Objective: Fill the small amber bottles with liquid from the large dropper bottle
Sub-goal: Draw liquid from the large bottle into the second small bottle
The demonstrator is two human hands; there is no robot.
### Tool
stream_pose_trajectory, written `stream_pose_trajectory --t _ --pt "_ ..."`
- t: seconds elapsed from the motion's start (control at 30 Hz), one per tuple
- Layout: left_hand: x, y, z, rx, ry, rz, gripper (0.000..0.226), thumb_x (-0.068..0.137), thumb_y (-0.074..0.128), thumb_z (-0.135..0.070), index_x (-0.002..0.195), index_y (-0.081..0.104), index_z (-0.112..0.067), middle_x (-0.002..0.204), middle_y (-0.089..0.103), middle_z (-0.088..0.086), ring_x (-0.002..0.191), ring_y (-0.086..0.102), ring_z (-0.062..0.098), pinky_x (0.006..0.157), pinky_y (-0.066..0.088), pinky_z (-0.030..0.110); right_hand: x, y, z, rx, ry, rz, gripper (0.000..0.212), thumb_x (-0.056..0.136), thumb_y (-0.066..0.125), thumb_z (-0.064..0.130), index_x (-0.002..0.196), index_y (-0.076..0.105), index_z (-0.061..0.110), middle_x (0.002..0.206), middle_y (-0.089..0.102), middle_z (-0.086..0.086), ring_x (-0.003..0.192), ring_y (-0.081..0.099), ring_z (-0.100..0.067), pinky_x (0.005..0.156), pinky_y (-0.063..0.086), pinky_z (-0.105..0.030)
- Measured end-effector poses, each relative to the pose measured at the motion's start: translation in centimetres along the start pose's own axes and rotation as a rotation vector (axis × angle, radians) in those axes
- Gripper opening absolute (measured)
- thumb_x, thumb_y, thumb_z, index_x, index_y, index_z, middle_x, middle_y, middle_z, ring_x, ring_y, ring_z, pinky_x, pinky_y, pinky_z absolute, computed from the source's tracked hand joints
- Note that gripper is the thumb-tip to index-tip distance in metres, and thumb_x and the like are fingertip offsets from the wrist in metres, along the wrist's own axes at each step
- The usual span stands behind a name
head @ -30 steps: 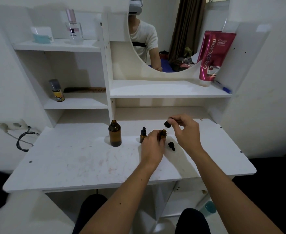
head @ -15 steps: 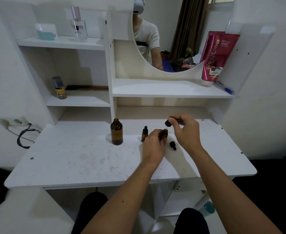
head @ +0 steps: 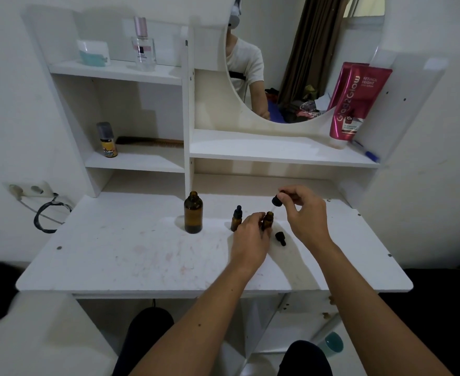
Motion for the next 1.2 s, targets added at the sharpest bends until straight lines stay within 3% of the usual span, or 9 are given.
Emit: stream_pose_trajectory --t 0.1,0.17,0.27,0.37,0.57,0.77,0.9,1.03,1.2 --pt "-0.6 -0.4 -0.2 0.012 0.017 0.010 0.037 0.102 0.063 -0.028 0.137 0.059 -0.020 0.133 0.064 -0.003 0.120 0.061 0.012 0.102 0.049 0.026 0.1 -0.7 0.6 0.003 0.010 -0.013 0.010 0.100 0.069 0.012 0.107 0.075 0.012 0.089 0.070 0.021 0.088 0.066 0.013 0.079 0.048 -0.003" --pt "-1.2 -0.9 -0.1 -0.027 0.005 0.013 0.039 0.101 0.065 -0.028 0.138 0.059 -0.020 0.135 0.064 -0.003 0.123 0.061 0.012 0.105 0.050 0.028 0.2 -1.4 1.1 0.008 0.009 -0.029 0.011 0.099 0.069 0.013 0.108 0.076 0.012 0.093 0.073 0.014 0.089 0.065 0.014 0.077 0.047 -0.004" --pt "-2.0 -1.8 0.6 -0.098 -0.044 0.017 0.046 0.099 0.068 -0.031 0.142 0.056 -0.020 0.139 0.063 -0.005 0.124 0.060 0.010 0.106 0.050 0.028 0.5 -2.6 2.3 0.005 -0.041 -0.073 0.013 0.099 0.071 0.013 0.111 0.075 0.012 0.100 0.075 0.001 0.090 0.066 0.010 0.082 0.047 -0.004" --pt "-3.1 -3.6 1.5 -0.144 -0.074 0.003 0.049 0.097 0.070 -0.029 0.143 0.056 -0.020 0.138 0.064 -0.006 0.121 0.062 0.008 0.105 0.050 0.024 0.6 -3.6 3.4 0.042 -0.042 -0.107 0.014 0.098 0.072 0.016 0.112 0.075 0.016 0.101 0.074 0.004 0.093 0.069 0.001 0.087 0.052 -0.011" --pt "-4.3 -9.1 3.6 -0.195 -0.110 -0.093 0.038 0.095 0.073 -0.023 0.131 0.062 -0.022 0.118 0.070 -0.009 0.098 0.068 0.003 0.088 0.059 0.021 0.3 -2.1 6.6 0.119 -0.083 -0.107 0.014 0.098 0.072 0.017 0.111 0.076 0.014 0.099 0.075 0.006 0.092 0.069 -0.003 0.088 0.053 -0.015" --pt "-5.1 -15.6 5.6 -0.116 -0.106 -0.301 0.024 0.090 0.079 -0.032 0.106 0.063 -0.026 0.096 0.068 -0.013 0.085 0.066 0.004 0.070 0.054 0.014 0.9 2.0 9.4 0.307 0.002 -0.058 0.011 0.100 0.071 0.021 0.109 0.076 0.019 0.098 0.075 0.011 0.091 0.068 0.000 0.085 0.051 -0.011" --pt "-4.4 -18.1 6.9 -0.113 -0.130 -0.365 0.043 0.083 0.085 -0.034 0.117 0.059 -0.025 0.105 0.065 -0.011 0.094 0.062 0.007 0.079 0.053 0.018 1.8 4.4 11.4 0.385 0.015 -0.036 0.013 0.100 0.070 0.021 0.111 0.076 0.018 0.100 0.076 0.007 0.094 0.070 -0.006 0.087 0.053 -0.014" --pt "-2.7 -17.5 7.9 -0.146 -0.174 -0.240 0.068 0.081 0.086 -0.039 0.138 0.052 -0.025 0.132 0.061 -0.008 0.115 0.059 0.011 0.099 0.052 0.029 2.6 5.9 12.6 0.387 -0.016 -0.032 0.013 0.100 0.070 0.020 0.111 0.075 0.017 0.101 0.076 0.006 0.095 0.071 -0.009 0.089 0.055 -0.018" --pt "-1.8 -16.4 8.3 -0.133 -0.179 -0.191 0.055 0.085 0.083 -0.035 0.133 0.057 -0.026 0.126 0.067 -0.009 0.115 0.063 0.013 0.104 0.054 0.035 2.8 7.5 12.9 0.353 -0.038 0.013 0.014 0.099 0.071 0.019 0.112 0.075 0.016 0.103 0.076 0.006 0.096 0.071 -0.006 0.088 0.054 -0.015"
Point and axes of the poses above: each hand's wrist, its own x-axis towards the middle knuckle, its own y-axis out of the palm, z = x × y, the point moved 8 cm from there along x, towards the middle knuckle
